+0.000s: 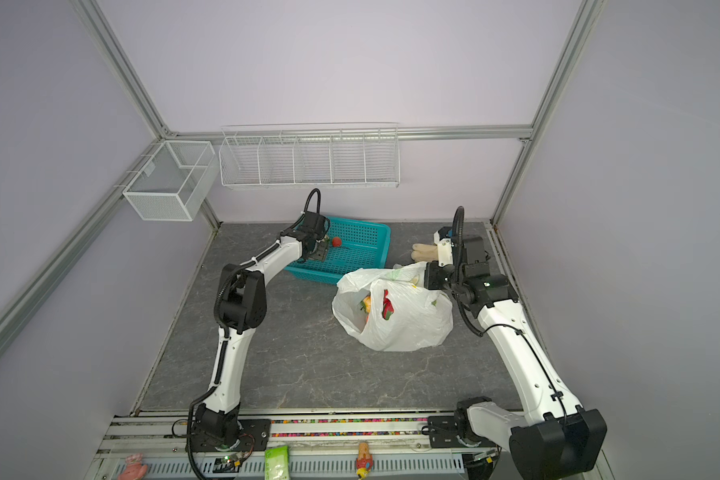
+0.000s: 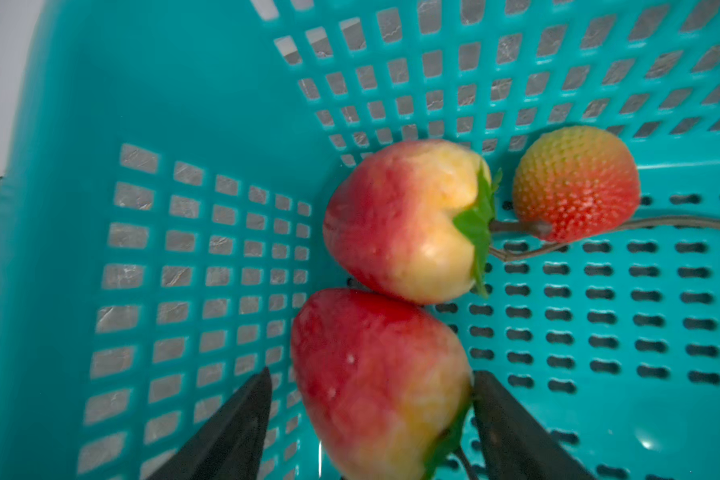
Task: Place the fake fruits into the plastic bag and tie a complex knot
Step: 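Lower the left gripper into the basket and grasp the large strawberry, then carry the large strawberry to the bag opening with the left gripper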
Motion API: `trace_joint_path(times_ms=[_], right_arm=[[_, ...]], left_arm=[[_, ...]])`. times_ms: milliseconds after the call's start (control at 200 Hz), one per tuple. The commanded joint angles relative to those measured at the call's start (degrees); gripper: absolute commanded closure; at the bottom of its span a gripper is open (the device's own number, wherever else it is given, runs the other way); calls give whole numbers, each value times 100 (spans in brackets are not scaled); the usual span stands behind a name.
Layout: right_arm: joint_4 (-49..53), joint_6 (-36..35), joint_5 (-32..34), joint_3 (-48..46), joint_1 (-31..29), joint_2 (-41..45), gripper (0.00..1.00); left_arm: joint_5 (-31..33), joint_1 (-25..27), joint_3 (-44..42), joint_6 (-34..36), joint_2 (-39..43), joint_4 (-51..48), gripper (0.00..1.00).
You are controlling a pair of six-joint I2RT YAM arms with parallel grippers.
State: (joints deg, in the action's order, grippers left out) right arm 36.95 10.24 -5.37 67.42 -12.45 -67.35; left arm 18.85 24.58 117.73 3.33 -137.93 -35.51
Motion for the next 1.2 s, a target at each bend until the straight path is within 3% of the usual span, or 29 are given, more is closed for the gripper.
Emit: trace_joint_path(times_ms=[0, 260, 535, 1195], right_arm=[[-52, -123, 47, 80, 32, 38, 94], [-51, -127, 71, 32, 31, 104, 94], [-65, -95, 35, -7, 32, 75, 94], [-36, -88, 34, 8, 28, 125, 94]], left_arm=[[89, -45, 542, 90, -296, -653, 23], [150, -61, 1341, 126, -793, -1596, 22], [-427, -73, 1419, 180, -797, -2085, 23], [-444, -69, 1246, -136, -310, -2004, 56]])
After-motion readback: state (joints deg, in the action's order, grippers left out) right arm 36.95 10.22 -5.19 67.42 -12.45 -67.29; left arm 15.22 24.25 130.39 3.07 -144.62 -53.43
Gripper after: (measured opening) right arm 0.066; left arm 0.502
